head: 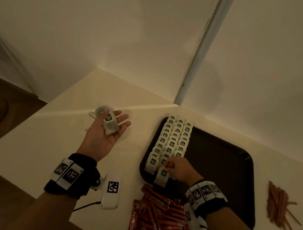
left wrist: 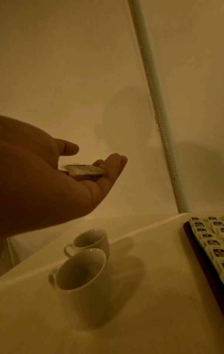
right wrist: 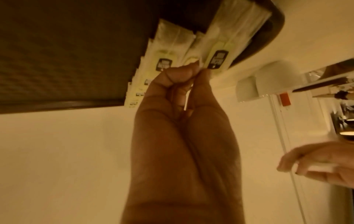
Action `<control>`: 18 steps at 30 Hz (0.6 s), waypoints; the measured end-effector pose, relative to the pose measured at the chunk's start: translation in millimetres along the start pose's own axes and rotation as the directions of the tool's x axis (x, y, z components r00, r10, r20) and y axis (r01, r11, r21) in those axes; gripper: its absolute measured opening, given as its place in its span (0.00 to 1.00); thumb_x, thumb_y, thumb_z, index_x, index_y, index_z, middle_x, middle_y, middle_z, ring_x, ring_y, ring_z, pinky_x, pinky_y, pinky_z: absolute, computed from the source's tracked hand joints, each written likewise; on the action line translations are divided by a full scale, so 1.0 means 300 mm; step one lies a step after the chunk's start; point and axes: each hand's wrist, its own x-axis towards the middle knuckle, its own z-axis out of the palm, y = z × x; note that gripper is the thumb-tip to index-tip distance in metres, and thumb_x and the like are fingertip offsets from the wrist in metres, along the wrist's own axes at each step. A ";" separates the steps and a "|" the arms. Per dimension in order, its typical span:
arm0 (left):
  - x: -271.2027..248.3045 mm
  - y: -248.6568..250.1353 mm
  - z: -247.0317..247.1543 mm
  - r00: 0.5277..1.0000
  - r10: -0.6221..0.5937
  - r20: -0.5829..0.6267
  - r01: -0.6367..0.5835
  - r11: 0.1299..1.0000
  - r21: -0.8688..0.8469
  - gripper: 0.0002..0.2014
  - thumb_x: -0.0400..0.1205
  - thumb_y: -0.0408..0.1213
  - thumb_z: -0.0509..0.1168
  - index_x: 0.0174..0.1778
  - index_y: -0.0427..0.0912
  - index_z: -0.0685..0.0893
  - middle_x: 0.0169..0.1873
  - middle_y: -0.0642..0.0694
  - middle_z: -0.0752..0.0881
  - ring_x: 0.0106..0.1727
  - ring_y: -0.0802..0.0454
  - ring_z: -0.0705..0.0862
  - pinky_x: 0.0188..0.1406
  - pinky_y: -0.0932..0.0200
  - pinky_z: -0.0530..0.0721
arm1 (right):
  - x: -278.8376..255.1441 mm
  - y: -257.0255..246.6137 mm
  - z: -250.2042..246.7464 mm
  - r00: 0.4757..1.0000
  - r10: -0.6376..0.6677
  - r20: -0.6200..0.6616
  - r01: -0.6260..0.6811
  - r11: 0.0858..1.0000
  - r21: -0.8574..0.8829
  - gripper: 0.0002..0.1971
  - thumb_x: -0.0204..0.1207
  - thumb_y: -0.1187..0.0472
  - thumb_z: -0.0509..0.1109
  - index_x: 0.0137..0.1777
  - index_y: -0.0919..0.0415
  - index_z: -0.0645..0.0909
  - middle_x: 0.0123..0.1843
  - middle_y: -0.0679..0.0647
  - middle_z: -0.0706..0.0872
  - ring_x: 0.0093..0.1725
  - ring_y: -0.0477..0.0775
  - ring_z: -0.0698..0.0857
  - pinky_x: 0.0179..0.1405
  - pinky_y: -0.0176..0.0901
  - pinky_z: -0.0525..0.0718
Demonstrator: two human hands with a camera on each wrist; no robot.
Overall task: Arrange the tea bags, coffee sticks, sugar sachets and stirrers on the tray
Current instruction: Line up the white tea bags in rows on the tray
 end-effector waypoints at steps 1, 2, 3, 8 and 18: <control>0.000 -0.001 0.000 1.000 0.002 0.000 -0.002 1.000 0.008 0.16 0.87 0.46 0.54 0.51 0.38 0.82 0.43 0.42 0.92 0.44 0.46 0.91 0.38 0.62 0.88 | 0.011 0.008 0.006 0.999 0.015 -0.038 -0.015 1.000 0.015 0.09 0.79 0.62 0.68 0.57 0.62 0.83 0.60 0.56 0.84 0.60 0.53 0.82 0.56 0.38 0.80; 0.000 -0.002 -0.001 1.000 0.004 -0.001 -0.004 1.000 0.015 0.17 0.87 0.46 0.54 0.51 0.38 0.82 0.43 0.42 0.92 0.44 0.46 0.91 0.38 0.62 0.88 | 0.019 0.013 0.010 0.997 0.029 -0.068 -0.028 0.999 0.024 0.09 0.79 0.63 0.68 0.57 0.62 0.83 0.59 0.57 0.84 0.59 0.52 0.82 0.54 0.37 0.79; 0.001 -0.002 -0.003 1.000 0.003 -0.002 -0.003 1.000 0.017 0.17 0.87 0.46 0.54 0.51 0.38 0.82 0.43 0.42 0.92 0.44 0.46 0.91 0.38 0.62 0.88 | 0.027 0.016 0.013 0.995 0.038 -0.089 -0.036 0.999 0.031 0.09 0.79 0.63 0.68 0.57 0.62 0.83 0.59 0.57 0.84 0.58 0.52 0.82 0.52 0.35 0.78; 0.005 -0.004 0.002 1.000 -0.005 -0.006 0.005 1.000 0.018 0.17 0.87 0.46 0.54 0.52 0.38 0.82 0.44 0.42 0.92 0.44 0.46 0.91 0.38 0.62 0.88 | 0.053 0.015 0.015 0.992 0.044 -0.115 -0.040 0.998 0.040 0.10 0.79 0.65 0.67 0.58 0.63 0.83 0.59 0.58 0.84 0.58 0.53 0.82 0.50 0.33 0.76; -0.008 -0.005 0.021 0.995 -0.075 0.061 0.070 0.994 0.081 0.29 0.85 0.58 0.47 0.57 0.37 0.81 0.49 0.38 0.91 0.47 0.42 0.91 0.41 0.58 0.90 | 0.090 0.018 0.021 0.990 0.050 -0.133 -0.043 0.998 0.055 0.09 0.77 0.66 0.69 0.56 0.66 0.84 0.59 0.60 0.85 0.58 0.54 0.83 0.49 0.33 0.76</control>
